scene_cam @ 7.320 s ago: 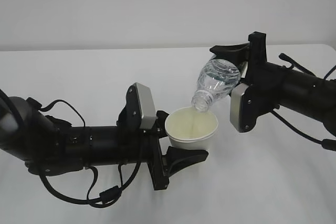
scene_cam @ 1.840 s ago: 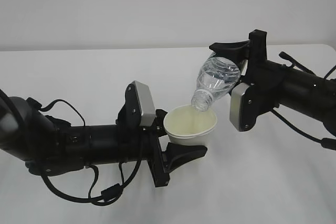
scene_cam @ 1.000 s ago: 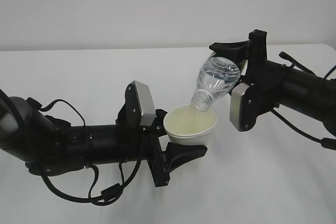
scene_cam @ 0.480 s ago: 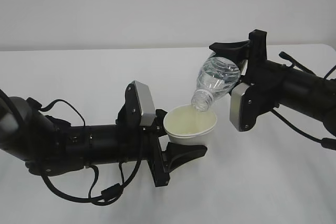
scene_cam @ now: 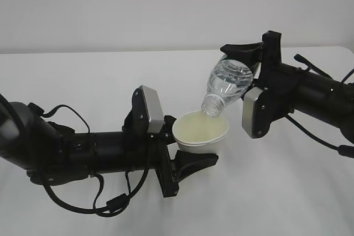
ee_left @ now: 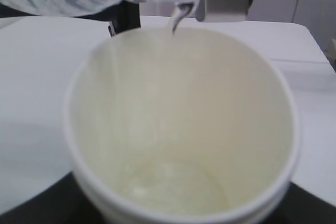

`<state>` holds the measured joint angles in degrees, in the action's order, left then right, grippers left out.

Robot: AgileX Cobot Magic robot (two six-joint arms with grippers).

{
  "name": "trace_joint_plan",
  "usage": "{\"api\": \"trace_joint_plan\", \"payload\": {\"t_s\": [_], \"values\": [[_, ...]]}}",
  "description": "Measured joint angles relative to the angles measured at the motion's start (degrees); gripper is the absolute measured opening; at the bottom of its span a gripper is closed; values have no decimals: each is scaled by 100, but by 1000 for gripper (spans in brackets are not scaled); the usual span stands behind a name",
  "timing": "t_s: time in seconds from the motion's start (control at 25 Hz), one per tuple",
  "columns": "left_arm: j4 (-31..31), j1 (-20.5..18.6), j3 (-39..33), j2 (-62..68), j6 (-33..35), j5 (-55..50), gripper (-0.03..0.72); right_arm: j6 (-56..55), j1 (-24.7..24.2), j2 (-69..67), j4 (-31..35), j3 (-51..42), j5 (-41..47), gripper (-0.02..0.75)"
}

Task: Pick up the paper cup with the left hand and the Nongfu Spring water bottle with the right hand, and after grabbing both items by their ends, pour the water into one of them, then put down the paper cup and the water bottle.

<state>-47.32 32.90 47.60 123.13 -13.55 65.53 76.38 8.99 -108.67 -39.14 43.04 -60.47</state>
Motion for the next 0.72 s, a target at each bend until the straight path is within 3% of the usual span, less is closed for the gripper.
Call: {"api": "trace_joint_plan", "payload": {"t_s": [0.72], "values": [[0,0,0,0,0,0,432,102,0,0,0,0,0,459]]}}
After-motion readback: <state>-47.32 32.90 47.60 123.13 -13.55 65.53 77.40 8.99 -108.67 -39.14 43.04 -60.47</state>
